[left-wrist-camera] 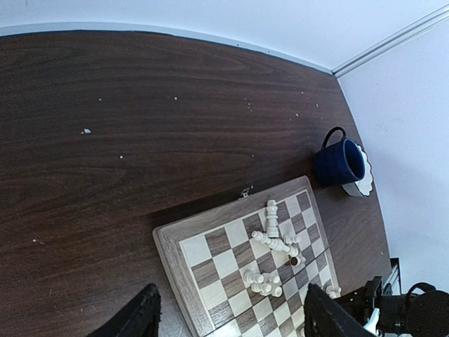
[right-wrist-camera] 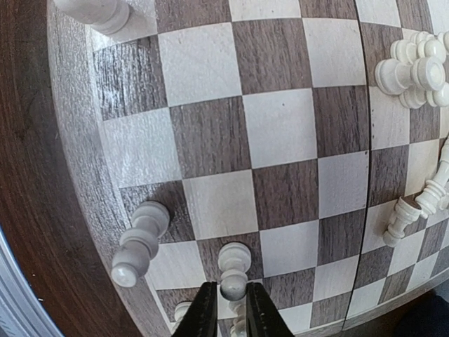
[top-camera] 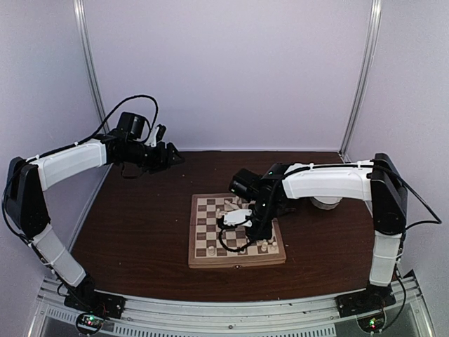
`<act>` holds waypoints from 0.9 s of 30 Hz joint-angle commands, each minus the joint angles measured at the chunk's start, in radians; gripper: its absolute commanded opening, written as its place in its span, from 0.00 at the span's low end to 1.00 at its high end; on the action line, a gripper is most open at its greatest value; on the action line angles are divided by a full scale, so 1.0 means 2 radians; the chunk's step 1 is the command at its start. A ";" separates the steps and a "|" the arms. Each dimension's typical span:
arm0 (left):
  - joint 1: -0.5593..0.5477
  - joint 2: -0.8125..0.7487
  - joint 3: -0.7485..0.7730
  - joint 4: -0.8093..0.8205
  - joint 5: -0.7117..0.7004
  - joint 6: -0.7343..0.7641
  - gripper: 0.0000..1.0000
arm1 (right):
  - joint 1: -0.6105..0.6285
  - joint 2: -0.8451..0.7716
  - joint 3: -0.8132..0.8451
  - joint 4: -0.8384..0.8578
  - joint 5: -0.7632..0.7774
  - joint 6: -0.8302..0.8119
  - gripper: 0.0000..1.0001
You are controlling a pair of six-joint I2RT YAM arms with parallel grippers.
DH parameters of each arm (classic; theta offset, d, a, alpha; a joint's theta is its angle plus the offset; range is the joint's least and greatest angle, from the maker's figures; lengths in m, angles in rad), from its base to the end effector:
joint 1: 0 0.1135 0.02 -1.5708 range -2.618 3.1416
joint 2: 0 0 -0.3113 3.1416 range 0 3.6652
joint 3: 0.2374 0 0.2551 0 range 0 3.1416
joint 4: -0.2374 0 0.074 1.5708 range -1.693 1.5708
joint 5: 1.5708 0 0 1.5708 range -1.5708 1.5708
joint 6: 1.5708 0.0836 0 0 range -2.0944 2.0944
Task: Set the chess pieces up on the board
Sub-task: Place the pawn at f2.
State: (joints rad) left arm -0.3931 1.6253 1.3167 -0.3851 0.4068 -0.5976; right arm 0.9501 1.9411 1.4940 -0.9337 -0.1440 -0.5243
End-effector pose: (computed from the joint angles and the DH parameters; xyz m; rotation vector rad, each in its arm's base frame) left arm 0.3636 -0.1866 0.3098 -0.0139 2.3898 -0.9620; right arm 0.2297 0.3419 0.1967 -2.0146 2.1884 0.2696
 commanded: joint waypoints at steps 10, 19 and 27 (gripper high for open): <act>0.003 0.000 0.013 0.012 0.008 -0.001 0.70 | 0.005 -0.014 -0.009 -0.005 0.001 -0.003 0.13; 0.003 0.000 0.013 0.012 0.009 -0.001 0.70 | 0.004 -0.015 -0.011 -0.006 0.007 -0.003 0.11; 0.003 0.001 0.013 0.013 0.008 -0.002 0.70 | 0.004 -0.023 -0.018 -0.003 0.013 -0.005 0.10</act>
State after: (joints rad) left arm -0.3931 1.6253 1.3167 -0.3851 0.4084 -0.5976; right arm 0.9535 1.9293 1.4784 -0.9306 -0.1398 -0.5266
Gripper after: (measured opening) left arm 0.699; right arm 0.106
